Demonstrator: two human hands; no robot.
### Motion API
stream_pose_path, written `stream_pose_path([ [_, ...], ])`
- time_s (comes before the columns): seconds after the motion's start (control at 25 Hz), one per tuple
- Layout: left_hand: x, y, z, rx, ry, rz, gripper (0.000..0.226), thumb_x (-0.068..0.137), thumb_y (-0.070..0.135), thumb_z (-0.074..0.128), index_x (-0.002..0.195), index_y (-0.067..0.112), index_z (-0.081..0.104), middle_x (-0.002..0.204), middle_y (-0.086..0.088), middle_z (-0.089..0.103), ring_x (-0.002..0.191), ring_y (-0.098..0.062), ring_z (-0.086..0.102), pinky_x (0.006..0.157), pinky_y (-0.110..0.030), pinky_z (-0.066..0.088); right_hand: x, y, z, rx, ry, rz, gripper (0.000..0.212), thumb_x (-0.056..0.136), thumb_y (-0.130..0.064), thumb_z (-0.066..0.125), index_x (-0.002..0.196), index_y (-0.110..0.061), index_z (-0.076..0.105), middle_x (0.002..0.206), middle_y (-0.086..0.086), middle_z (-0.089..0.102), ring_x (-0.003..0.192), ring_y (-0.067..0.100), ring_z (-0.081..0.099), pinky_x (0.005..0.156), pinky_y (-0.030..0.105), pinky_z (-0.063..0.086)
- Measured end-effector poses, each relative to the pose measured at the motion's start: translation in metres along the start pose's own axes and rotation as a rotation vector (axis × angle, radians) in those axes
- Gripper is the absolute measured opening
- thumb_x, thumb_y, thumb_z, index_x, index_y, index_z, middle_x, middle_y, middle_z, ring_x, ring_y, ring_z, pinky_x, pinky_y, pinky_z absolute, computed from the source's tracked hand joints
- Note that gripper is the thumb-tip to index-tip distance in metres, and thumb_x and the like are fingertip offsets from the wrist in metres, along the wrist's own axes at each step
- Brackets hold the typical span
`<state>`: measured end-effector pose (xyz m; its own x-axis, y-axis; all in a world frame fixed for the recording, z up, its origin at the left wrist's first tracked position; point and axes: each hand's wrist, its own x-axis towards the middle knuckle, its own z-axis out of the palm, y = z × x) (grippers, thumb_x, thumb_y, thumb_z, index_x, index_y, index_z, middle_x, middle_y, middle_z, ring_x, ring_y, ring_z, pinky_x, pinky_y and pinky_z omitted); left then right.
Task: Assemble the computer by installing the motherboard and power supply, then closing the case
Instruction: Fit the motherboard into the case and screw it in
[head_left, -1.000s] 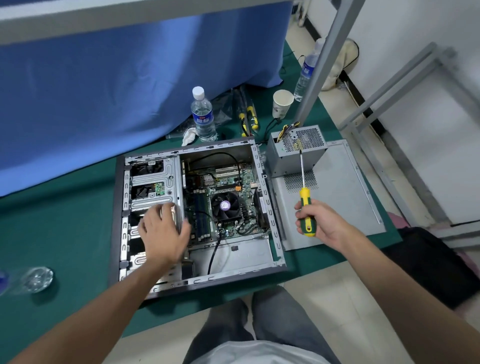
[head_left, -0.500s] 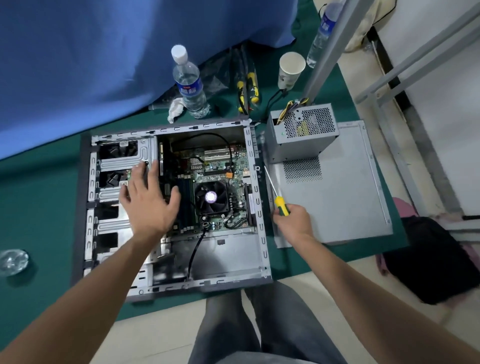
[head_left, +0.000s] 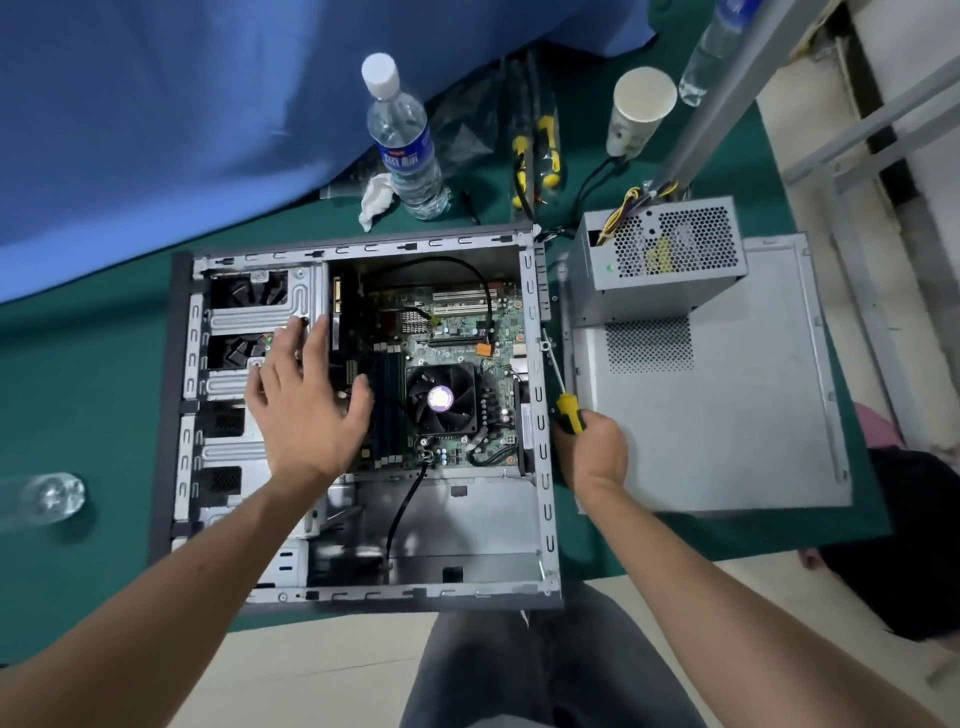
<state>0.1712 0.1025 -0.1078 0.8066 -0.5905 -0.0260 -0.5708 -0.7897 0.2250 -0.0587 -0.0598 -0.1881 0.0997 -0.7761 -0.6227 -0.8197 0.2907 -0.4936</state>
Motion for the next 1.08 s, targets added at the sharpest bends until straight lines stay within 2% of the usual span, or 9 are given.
stream_pose_path([
  [0.2,0.001,0.000,0.000,-0.006,0.008,-0.009,0.071,0.086,0.050,0.041,0.152,0.026,0.028,0.159,-0.007,0.026,0.144,-0.029,0.026,0.117,-0.053,0.017,0.004,-0.007,0.005,0.008,0.016,0.026,0.024,0.099,-0.009,0.053,0.081,-0.007,0.068,0.069,0.004,0.059,0.061,0.015,0.047,0.050,0.024,0.032],
  [0.36,0.001,0.000,-0.001,-0.007,0.012,-0.013,0.072,0.085,0.050,0.041,0.152,0.026,0.029,0.158,-0.007,0.027,0.143,-0.028,0.027,0.116,-0.052,0.017,0.006,-0.009,0.007,0.041,0.000,0.058,0.030,0.099,-0.005,0.043,0.081,-0.004,0.066,0.072,0.006,0.055,0.068,0.020,0.047,0.061,0.030,0.037],
  [0.44,0.002,-0.001,0.000,-0.003,0.009,-0.012,0.072,0.085,0.050,0.040,0.152,0.027,0.028,0.158,-0.007,0.027,0.143,-0.028,0.027,0.116,-0.052,0.017,0.004,-0.005,0.007,0.061,-0.019,0.071,0.026,0.100,-0.008,0.047,0.086,0.001,0.067,0.074,0.007,0.058,0.070,0.019,0.049,0.062,0.029,0.038],
  [0.56,0.001,-0.002,0.001,0.004,0.002,-0.010,0.072,0.085,0.050,0.040,0.152,0.027,0.028,0.158,-0.007,0.027,0.143,-0.028,0.027,0.116,-0.052,0.018,-0.006,0.002,-0.001,0.065,-0.037,0.005,0.019,0.098,-0.011,0.057,0.082,-0.007,0.066,0.076,0.007,0.066,0.066,0.017,0.053,0.053,0.024,0.036],
  [0.64,0.001,-0.002,0.001,-0.004,0.000,-0.014,0.073,0.085,0.050,0.040,0.152,0.026,0.029,0.158,-0.008,0.027,0.144,-0.028,0.026,0.116,-0.052,0.018,-0.017,0.005,-0.011,0.049,-0.043,-0.078,0.017,0.094,-0.013,0.065,0.077,-0.014,0.064,0.069,0.003,0.063,0.059,0.014,0.053,0.048,0.021,0.035],
  [0.76,0.000,0.000,-0.001,-0.011,-0.016,-0.009,0.073,0.084,0.048,0.043,0.152,0.025,0.028,0.159,-0.008,0.026,0.146,-0.028,0.024,0.117,-0.052,0.016,-0.032,0.009,-0.029,0.192,-0.006,-0.079,0.020,0.091,-0.019,0.068,0.072,-0.019,0.063,0.062,0.000,0.060,0.050,0.010,0.051,0.042,0.017,0.039],
  [0.84,0.001,-0.001,-0.002,-0.020,-0.023,0.001,0.073,0.084,0.046,0.045,0.152,0.026,0.027,0.159,-0.008,0.025,0.146,-0.028,0.023,0.117,-0.052,0.015,-0.041,0.008,-0.039,0.313,-0.010,-0.036,0.012,0.091,-0.019,0.069,0.079,-0.019,0.067,0.066,0.003,0.064,0.048,0.009,0.053,0.043,0.023,0.047],
  [0.92,0.001,-0.002,-0.002,-0.032,-0.023,0.004,0.070,0.087,0.042,0.049,0.152,0.026,0.027,0.158,-0.008,0.025,0.146,-0.028,0.023,0.119,-0.052,0.014,-0.053,0.002,-0.046,0.398,-0.041,-0.018,0.003,0.091,-0.018,0.069,0.088,-0.018,0.070,0.062,-0.001,0.063,0.047,0.009,0.052,0.044,0.025,0.048],
  [1.08,-0.002,0.004,-0.011,-0.050,-0.007,0.051,0.060,0.089,0.027,0.062,0.144,0.018,0.041,0.152,-0.016,0.032,0.142,-0.032,0.027,0.118,-0.054,0.015,-0.082,-0.023,-0.060,0.468,-0.010,-0.086,0.008,0.090,-0.021,0.071,0.083,-0.023,0.070,0.062,-0.003,0.061,0.046,0.002,0.052,0.044,0.023,0.046],
])
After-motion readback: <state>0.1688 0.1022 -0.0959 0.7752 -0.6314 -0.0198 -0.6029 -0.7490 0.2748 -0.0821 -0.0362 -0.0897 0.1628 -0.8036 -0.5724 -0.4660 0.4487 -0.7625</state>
